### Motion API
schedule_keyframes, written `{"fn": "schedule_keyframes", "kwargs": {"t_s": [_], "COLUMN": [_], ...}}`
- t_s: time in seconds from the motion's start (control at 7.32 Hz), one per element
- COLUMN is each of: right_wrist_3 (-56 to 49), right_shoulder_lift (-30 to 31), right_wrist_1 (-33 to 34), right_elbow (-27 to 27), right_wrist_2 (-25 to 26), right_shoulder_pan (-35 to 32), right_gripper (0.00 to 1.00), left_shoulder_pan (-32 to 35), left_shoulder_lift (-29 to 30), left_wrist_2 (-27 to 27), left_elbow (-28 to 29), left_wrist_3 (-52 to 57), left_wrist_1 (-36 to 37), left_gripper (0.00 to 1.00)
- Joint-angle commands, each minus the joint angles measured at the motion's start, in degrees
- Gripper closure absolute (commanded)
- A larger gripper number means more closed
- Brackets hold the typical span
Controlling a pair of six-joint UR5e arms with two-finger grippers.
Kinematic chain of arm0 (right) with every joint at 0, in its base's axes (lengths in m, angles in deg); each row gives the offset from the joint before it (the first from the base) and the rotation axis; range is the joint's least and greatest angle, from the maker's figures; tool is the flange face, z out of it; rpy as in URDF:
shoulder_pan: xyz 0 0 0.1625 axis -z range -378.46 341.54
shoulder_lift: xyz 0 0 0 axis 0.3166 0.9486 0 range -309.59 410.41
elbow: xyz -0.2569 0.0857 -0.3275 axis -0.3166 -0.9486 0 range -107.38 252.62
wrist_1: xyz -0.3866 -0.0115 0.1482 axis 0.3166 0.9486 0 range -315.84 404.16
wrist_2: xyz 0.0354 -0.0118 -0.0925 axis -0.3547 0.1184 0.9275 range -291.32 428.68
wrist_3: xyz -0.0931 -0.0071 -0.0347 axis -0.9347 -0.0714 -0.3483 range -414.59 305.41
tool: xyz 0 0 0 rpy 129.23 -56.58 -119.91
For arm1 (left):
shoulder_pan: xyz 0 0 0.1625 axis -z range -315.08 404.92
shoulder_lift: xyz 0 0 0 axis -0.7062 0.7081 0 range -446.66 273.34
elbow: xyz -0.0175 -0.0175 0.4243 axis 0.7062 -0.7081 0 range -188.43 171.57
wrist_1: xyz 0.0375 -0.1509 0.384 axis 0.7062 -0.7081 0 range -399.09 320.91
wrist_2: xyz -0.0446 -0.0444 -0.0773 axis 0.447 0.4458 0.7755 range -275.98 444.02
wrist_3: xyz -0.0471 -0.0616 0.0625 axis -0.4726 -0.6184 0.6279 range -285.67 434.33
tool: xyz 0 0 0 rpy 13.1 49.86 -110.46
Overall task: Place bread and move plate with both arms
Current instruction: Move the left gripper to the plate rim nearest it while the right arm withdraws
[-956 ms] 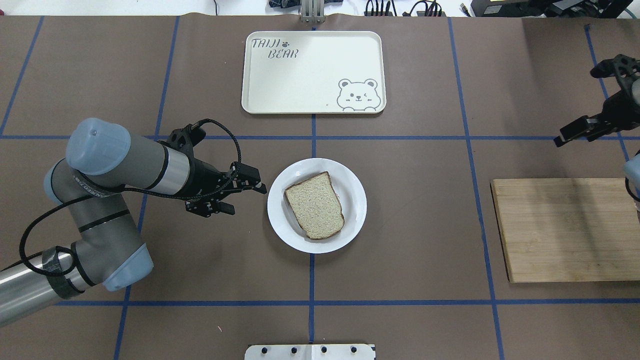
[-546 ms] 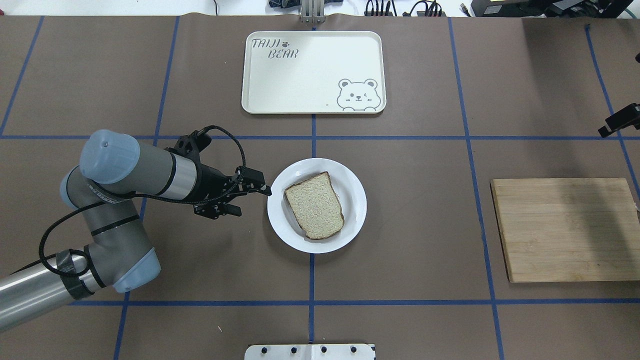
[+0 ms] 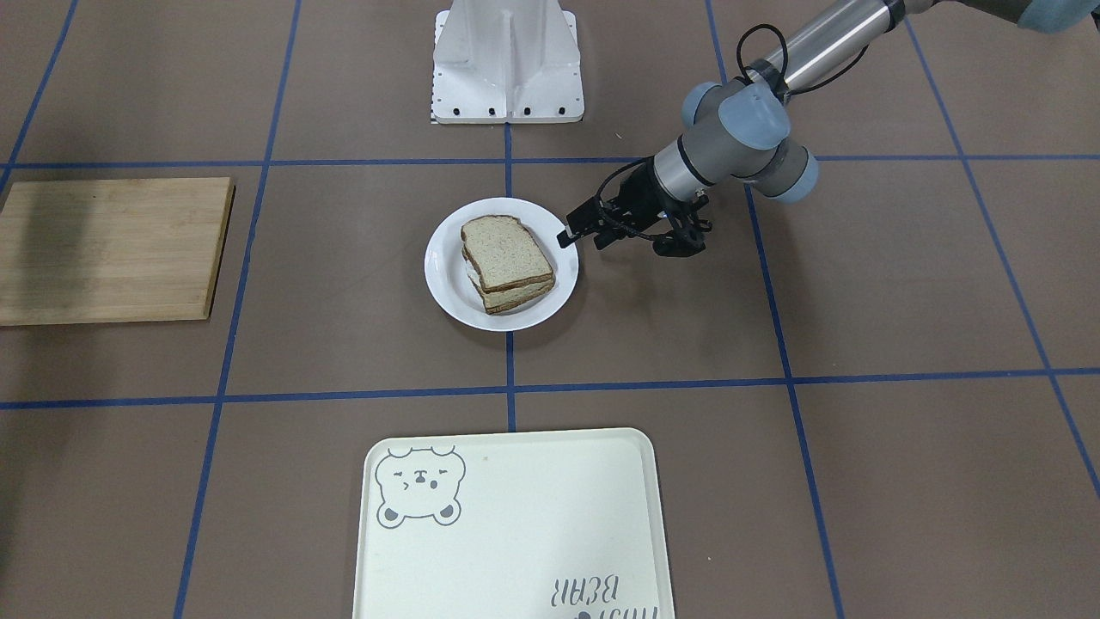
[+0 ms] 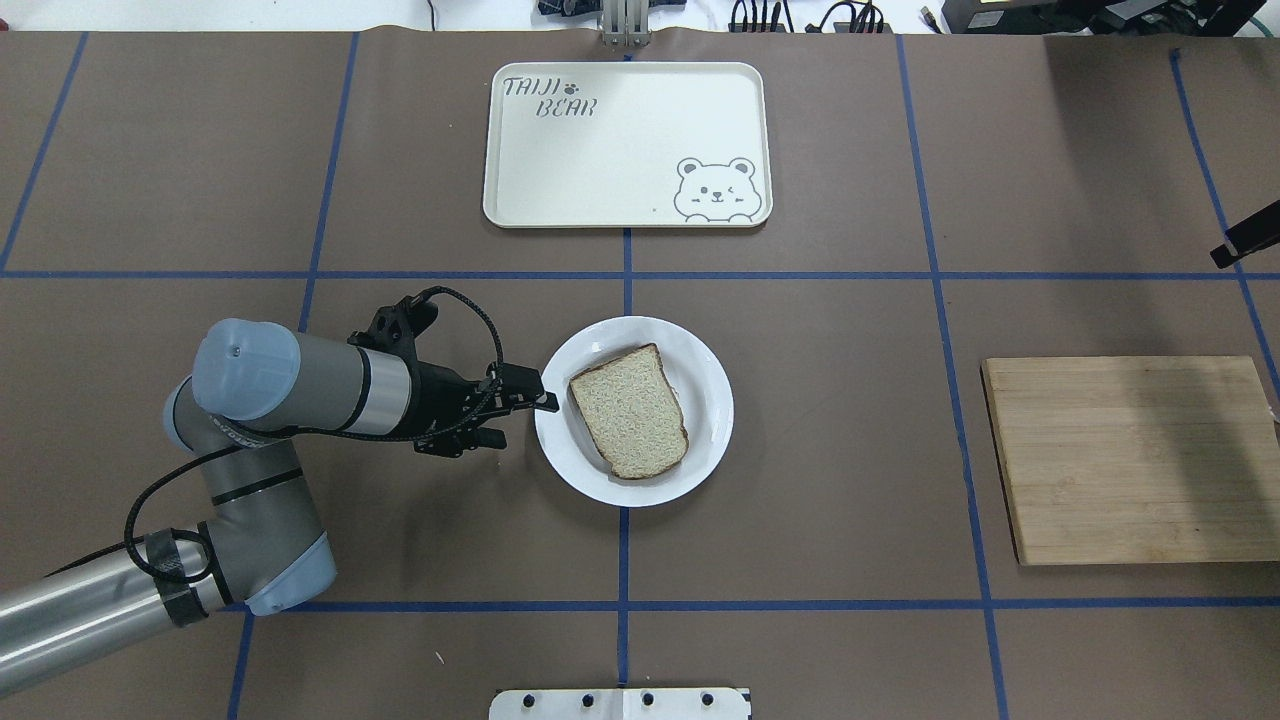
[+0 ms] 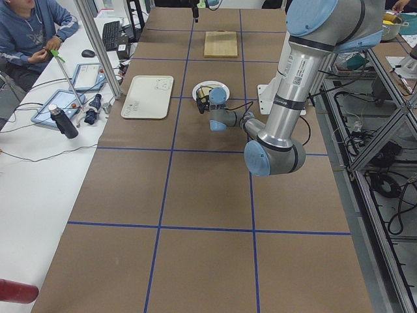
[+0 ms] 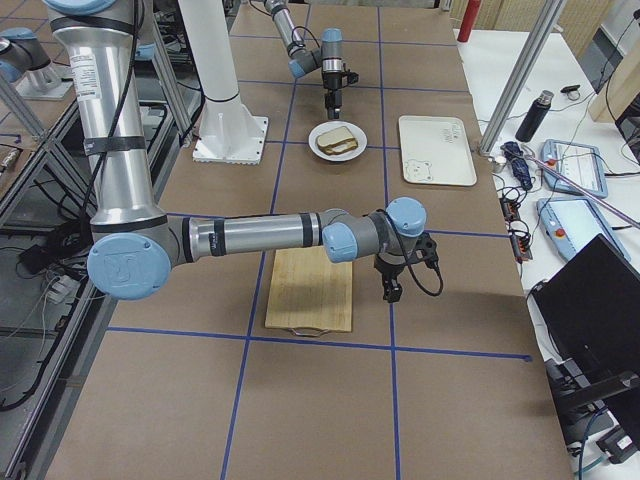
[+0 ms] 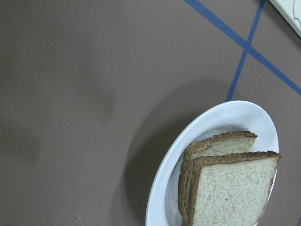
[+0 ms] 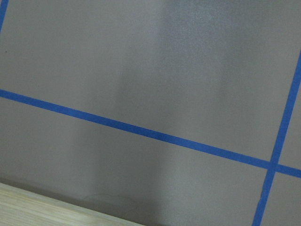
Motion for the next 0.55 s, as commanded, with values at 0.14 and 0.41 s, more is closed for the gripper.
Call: {"fn": "schedule_keyframes", "kwargs": {"t_s": [0.14, 0.41], "right_wrist_3": [0.0, 0.0], "right_shoulder_lift": [0.5, 0.5], "right_wrist_1": [0.0, 0.0], "right_elbow": [1.1, 0.9], "right_wrist_2": [0.0, 0.0], "right_shoulder_pan": [-0.1, 0.0], "right_gripper": [0.0, 0.0], "left_shoulder_pan": [-1.4, -4.2], "left_shoulder_lift": [0.7, 1.0], "left_wrist_2": [-0.5, -5.2], "left_elbow": [0.6, 3.0], "left_wrist_3": [-1.0, -1.0], "left_wrist_1": [-1.9, -6.9], "left_gripper": [0.24, 0.33]}}
